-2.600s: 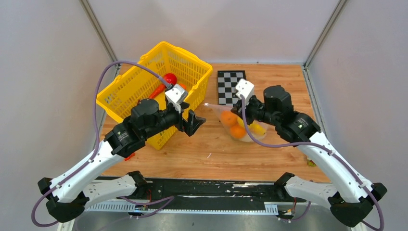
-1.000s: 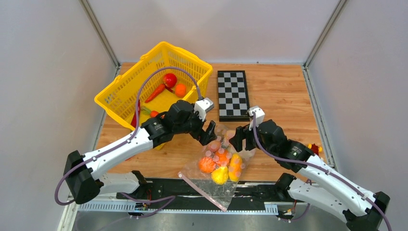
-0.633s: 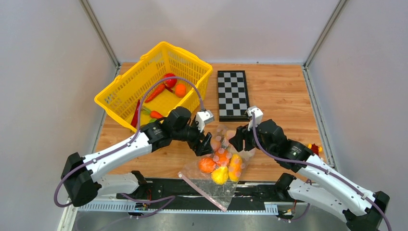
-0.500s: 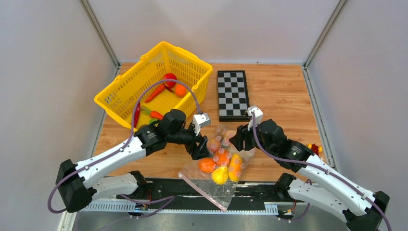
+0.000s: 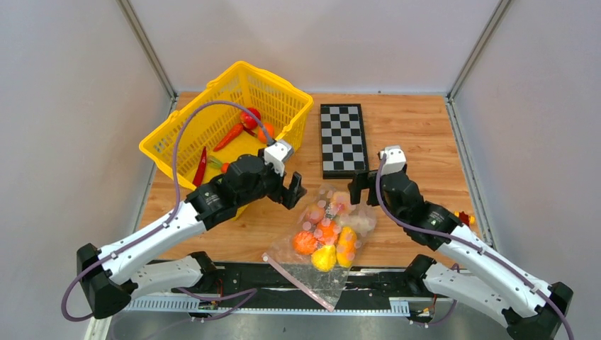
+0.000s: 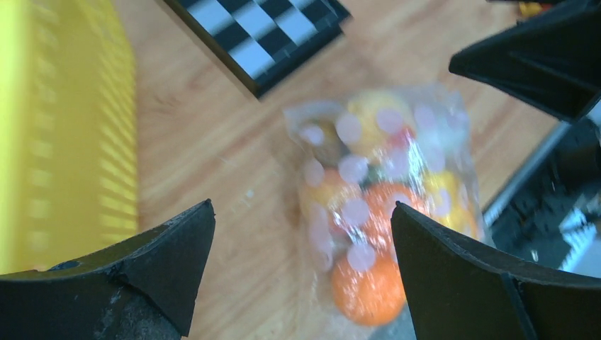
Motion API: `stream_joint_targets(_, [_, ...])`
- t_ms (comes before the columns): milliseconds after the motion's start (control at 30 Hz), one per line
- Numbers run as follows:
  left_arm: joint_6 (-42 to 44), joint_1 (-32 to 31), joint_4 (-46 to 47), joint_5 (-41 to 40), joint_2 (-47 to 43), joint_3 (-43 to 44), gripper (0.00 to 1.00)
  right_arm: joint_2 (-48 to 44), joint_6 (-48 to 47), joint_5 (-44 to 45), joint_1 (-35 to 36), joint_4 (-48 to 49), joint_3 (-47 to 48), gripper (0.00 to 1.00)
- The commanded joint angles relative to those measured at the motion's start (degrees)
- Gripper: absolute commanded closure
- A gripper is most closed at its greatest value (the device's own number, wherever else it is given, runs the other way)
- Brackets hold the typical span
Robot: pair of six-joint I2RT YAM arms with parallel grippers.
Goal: Place the food in the zip-top bag and seal the zipper
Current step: Reset both arms
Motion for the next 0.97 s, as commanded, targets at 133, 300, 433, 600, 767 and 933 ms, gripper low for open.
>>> stream_joint_targets(133, [0.51, 0.31, 1.66, -20.00, 0.16, 10.69, 0.00, 2.47, -7.75, 3.81, -13.89, -0.36, 8.43, 0.00])
stream_joint_targets(300, [-1.25, 1.24, -1.27, -26.75, -0.26, 15.64, 0.00, 2.97, -8.46, -1.84, -22.02, -0.79, 9.74, 0.00])
stream_joint_targets(433, [-5.61, 1.22, -2.92, -33.02, -1.23, 16.76, 0.00, 1.40, -8.67, -2.69, -22.72, -2.45, 10.67, 0.00])
stream_joint_targets(600, [-10.88, 1.24, -5.12, -41.73, -3.59, 15.16, 0.00, -3.14, -7.73, -4.94, -22.71, -2.10, 8.66, 0.00])
stream_joint_targets(767, [-14.21, 1.24, -5.69, -47.16, -5.36, 13.21, 0.00, -5.23, -5.55, -3.38, -22.66, -2.46, 8.12, 0.00])
stream_joint_targets(933, [-13.77, 1.24, -6.83, -48.59, -5.55, 13.65, 0.00, -4.61, -4.51, -5.16, -22.67, -1.96, 8.18, 0.00])
